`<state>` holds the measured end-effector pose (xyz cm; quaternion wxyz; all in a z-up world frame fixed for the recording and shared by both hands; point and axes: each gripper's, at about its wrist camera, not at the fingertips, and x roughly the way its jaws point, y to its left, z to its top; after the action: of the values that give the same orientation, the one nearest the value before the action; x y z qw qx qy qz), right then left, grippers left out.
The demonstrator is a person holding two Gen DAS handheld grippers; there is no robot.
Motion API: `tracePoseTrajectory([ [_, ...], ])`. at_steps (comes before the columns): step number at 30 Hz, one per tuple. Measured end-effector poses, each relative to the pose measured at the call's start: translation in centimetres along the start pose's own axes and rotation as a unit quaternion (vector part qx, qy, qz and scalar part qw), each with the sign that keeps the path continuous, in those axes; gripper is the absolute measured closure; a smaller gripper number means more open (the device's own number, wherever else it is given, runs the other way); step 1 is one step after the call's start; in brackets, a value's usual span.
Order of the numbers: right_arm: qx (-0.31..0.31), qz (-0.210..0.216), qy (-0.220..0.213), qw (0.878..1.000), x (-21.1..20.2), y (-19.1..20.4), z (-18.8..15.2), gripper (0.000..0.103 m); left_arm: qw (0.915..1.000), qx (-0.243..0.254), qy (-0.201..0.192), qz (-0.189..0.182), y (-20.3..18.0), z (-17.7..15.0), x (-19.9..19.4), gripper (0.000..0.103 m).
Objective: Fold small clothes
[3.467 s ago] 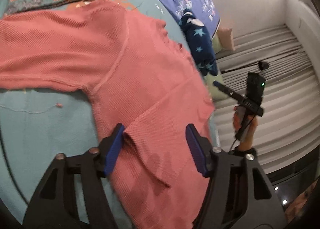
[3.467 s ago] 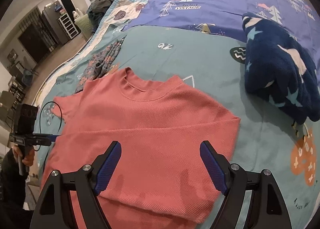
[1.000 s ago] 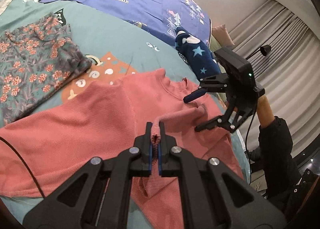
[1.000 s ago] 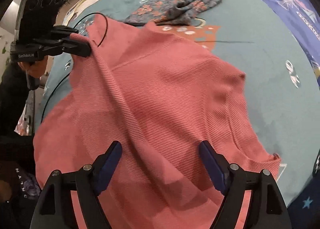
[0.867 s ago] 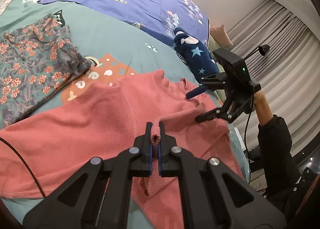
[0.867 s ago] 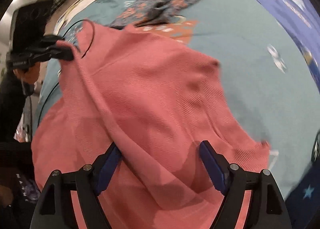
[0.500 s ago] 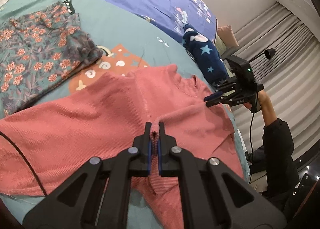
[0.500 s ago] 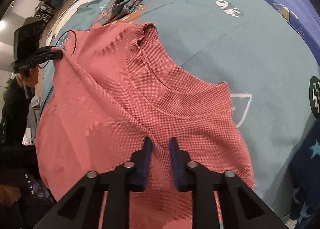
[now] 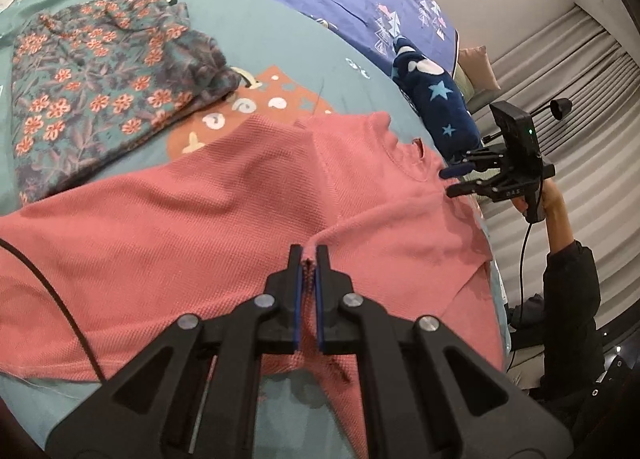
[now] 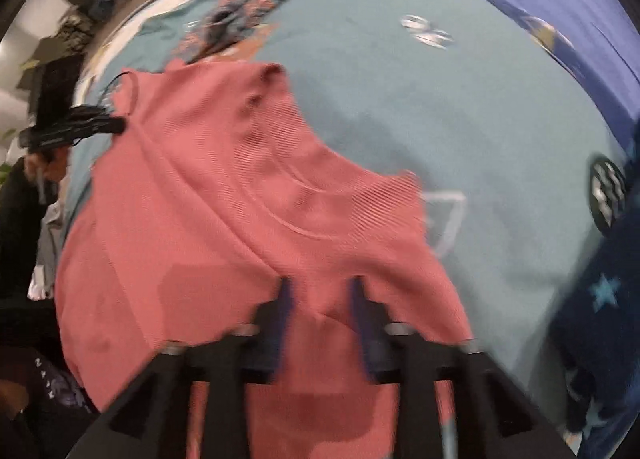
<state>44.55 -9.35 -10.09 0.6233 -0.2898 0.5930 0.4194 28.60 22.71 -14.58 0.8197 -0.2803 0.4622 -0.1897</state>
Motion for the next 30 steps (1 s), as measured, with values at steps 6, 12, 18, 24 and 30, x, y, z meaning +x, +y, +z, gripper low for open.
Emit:
tracePoseTrajectory([
  [6, 0.007, -0.047, 0.007, 0.999, -0.7, -2.0, -2.1, 0.047, 0.9999, -0.012, -0.004, 0.007, 0.8, 0.2, 0.2, 0.097],
  [12, -0.026, -0.151, 0.008, 0.988, 1.3, -0.4, -2.7, 0.049, 0.9994, -0.007, 0.01, 0.032, 0.6, -0.5, 1.2, 0.096],
  [18, 0.015, -0.238, 0.003, 0.971, -0.4, -2.1, -4.8, 0.049, 0.9968, 0.008, -0.009, 0.079, 0.2, -0.5, -1.1, 0.096],
  [24, 0.102, -0.091, -0.141, 0.98, -4.0, -0.5, -7.1, 0.049, 0.998, 0.017, -0.058, 0.02, -3.5, 0.3, -2.3, 0.075],
  [30, 0.146, -0.047, -0.182, 0.971, -0.3, 4.9, -8.7, 0.048, 0.9971, 0.065, 0.016, -0.036, -7.5, -2.7, 3.4, 0.07],
])
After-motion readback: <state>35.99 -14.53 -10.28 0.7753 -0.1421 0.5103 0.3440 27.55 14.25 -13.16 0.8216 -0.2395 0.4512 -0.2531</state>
